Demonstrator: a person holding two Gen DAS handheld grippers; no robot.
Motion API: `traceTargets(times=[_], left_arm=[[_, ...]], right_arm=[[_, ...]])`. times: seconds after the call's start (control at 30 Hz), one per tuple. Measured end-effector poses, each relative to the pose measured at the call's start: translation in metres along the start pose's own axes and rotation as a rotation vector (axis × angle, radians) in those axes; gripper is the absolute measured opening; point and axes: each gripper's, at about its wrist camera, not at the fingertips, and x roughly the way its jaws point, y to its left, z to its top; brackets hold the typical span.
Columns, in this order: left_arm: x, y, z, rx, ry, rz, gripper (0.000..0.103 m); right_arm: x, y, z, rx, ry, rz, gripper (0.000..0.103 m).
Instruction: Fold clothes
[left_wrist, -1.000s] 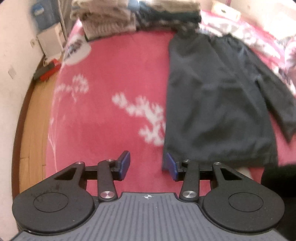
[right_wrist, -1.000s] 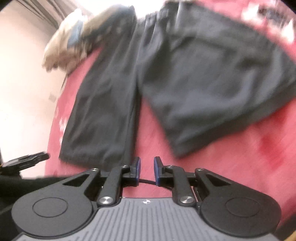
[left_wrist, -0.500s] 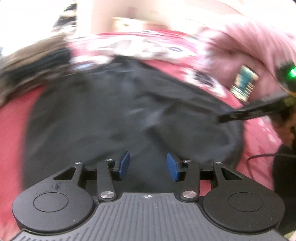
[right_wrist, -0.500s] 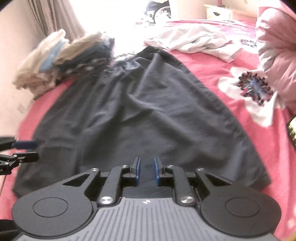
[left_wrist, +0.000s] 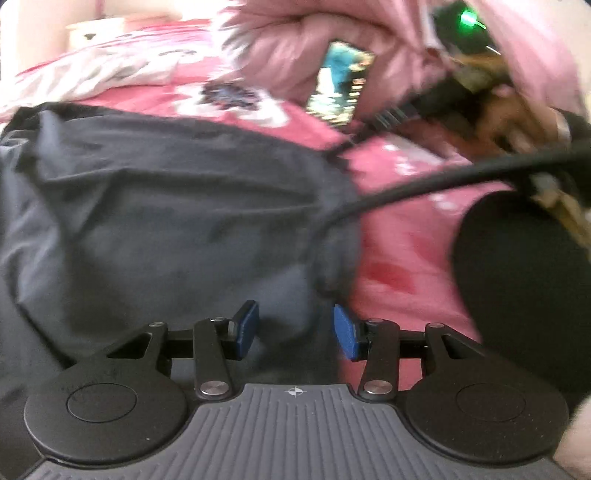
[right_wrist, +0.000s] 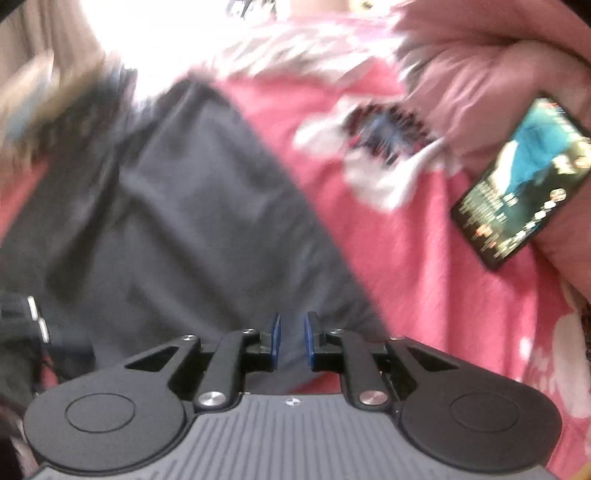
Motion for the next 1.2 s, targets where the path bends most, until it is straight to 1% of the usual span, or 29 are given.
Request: traceTargets(times=[0.07,0.13,0.27,0.33,0.4,0.43,0.5,0.53,0.57,0.6,0.63,0.67,0.7,0.77,0.9,1.03,1.1,1.17,1.2], left_arm=[[0.003,-0.006,-0.001,0.001,0.010,-0.035,0.052],[0.010,-0.010,-0.002,0.014,0.033,-0.049,0.053],[0.021,-0.019,-0.006,0.060,0.050,-0.001,0.052],[0.023,-0.025,-0.009,0.091,0.048,0.034,0.048],[0.025,-0.031,-0.012,0.131,0.047,0.079,0.037],[0.025,-0.033,-0.013,0.153,0.046,0.100,0.035],[0.024,-0.035,-0.015,0.173,0.043,0.122,0.027],[0.023,-0.035,-0.015,0.167,0.039,0.128,0.023],[0.023,-0.034,-0.015,0.161,0.035,0.134,0.015],[0.021,-0.033,-0.015,0.154,0.032,0.137,0.008],[0.018,-0.031,-0.014,0.145,0.031,0.133,0.007],[0.015,-0.029,-0.013,0.131,0.029,0.124,0.003],[0.013,-0.028,-0.011,0.108,0.025,0.106,0.003],[0.009,-0.027,-0.007,0.081,0.015,0.078,0.002],[0.015,-0.035,-0.003,0.112,0.010,0.070,0.002],[0.029,-0.034,-0.004,0.120,0.038,0.066,0.003],[0.032,-0.033,-0.005,0.109,0.041,0.061,0.006],[0.031,-0.033,-0.006,0.105,0.035,0.053,0.009],[0.030,-0.033,-0.006,0.101,0.034,0.043,0.016]], right_arm=[[-0.003,-0.020,0.010,0.062,-0.036,0.004,0.029],[0.004,-0.035,0.017,0.120,-0.031,0.015,0.032],[0.027,-0.049,0.018,0.184,0.059,0.084,0.033],[0.032,-0.047,0.014,0.157,0.077,0.060,0.033],[0.036,-0.047,0.009,0.138,0.083,0.050,0.033],[0.035,-0.046,0.010,0.127,0.077,0.044,0.032],[0.032,-0.044,0.011,0.106,0.066,0.032,0.032],[0.031,-0.043,0.012,0.095,0.060,0.026,0.030],[0.030,-0.041,0.013,0.085,0.055,0.020,0.017],[0.028,-0.040,0.013,0.074,0.049,0.015,0.007],[0.027,-0.039,0.014,0.064,0.043,0.009,0.002],[0.026,-0.038,0.015,0.053,0.038,0.003,0.001],[0.025,-0.037,0.015,0.042,0.032,-0.003,0.001],[0.022,-0.035,0.017,0.021,0.021,-0.015,0.001],[0.017,-0.030,0.020,-0.021,-0.001,-0.039,0.001],[0.032,-0.031,0.012,-0.050,0.038,-0.091,0.001],[0.039,-0.031,0.009,-0.064,0.058,-0.118,0.002],[0.041,-0.028,0.007,-0.087,0.066,-0.148,0.006],[0.041,-0.026,0.007,-0.103,0.065,-0.165,0.009]])
